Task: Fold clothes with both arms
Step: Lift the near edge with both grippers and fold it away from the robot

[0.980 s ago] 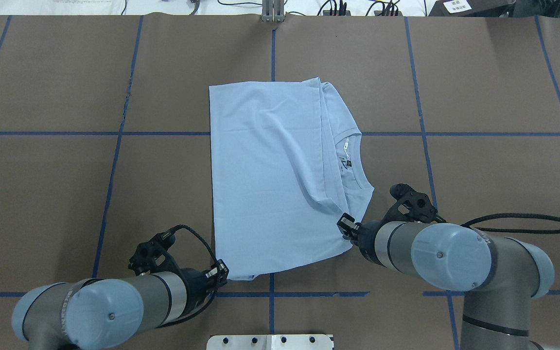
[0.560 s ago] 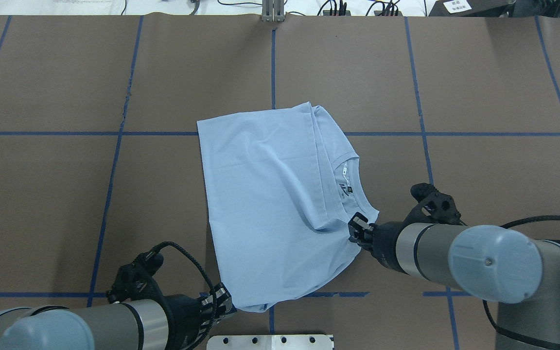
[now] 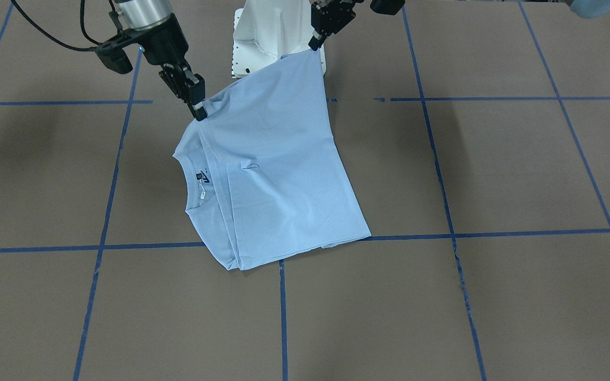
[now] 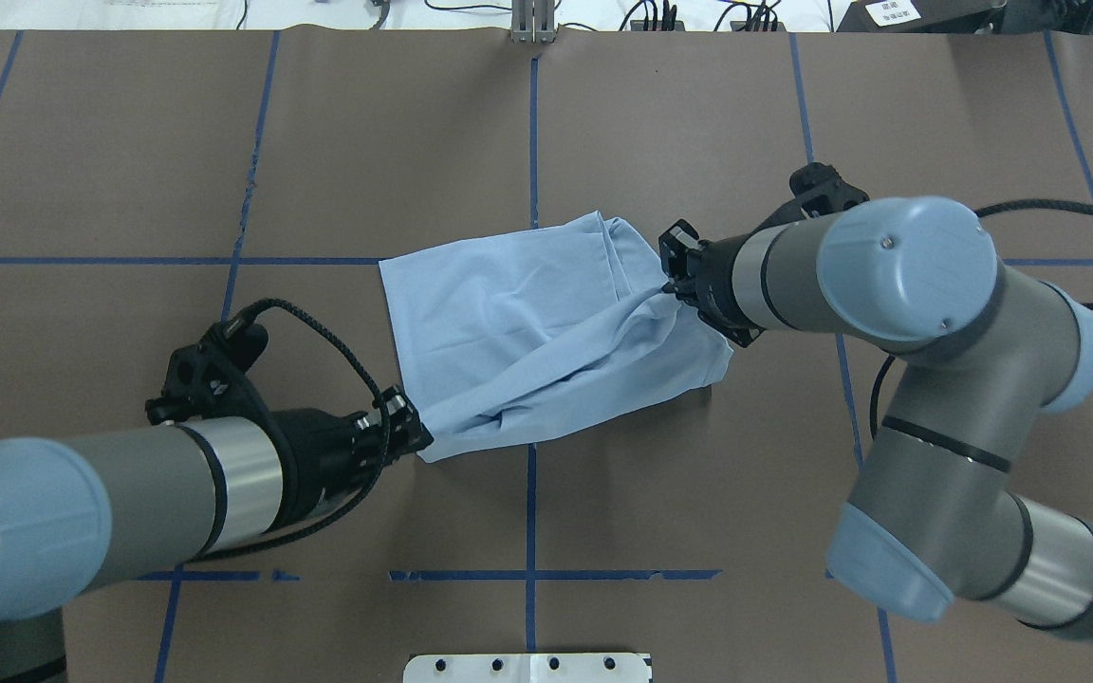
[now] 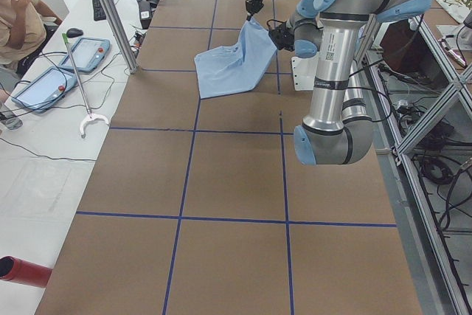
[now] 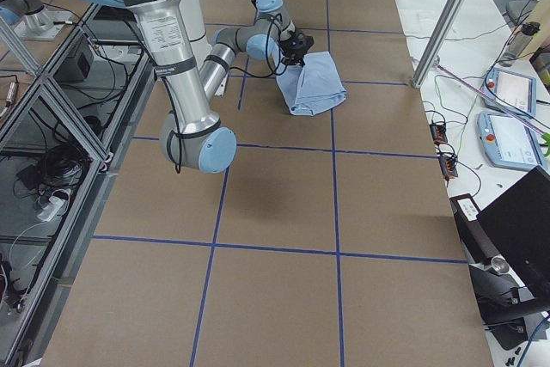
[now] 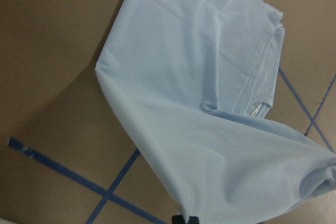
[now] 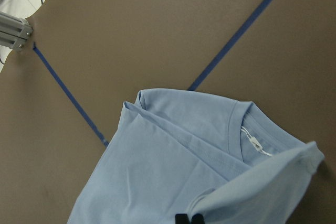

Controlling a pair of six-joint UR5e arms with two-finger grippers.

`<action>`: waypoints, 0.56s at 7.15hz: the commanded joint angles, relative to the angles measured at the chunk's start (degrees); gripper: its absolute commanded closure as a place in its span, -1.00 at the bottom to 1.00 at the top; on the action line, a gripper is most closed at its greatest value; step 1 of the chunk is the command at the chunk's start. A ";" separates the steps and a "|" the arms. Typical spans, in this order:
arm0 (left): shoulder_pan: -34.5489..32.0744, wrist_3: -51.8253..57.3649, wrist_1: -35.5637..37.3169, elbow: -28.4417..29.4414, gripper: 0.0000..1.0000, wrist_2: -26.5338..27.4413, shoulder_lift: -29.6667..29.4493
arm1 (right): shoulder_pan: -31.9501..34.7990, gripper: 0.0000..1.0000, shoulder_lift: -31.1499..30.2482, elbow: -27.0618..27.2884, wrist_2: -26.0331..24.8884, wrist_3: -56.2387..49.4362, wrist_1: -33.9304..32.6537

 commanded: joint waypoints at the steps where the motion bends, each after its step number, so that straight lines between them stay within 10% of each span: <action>1: -6.17 4.86 -0.50 8.77 1.00 -0.15 -3.68 | 2.74 1.00 5.06 -9.48 0.78 -2.22 2.42; 4: -12.51 10.93 -9.01 19.16 1.00 -0.24 -4.83 | 3.18 1.00 12.29 -21.53 0.96 -2.22 7.77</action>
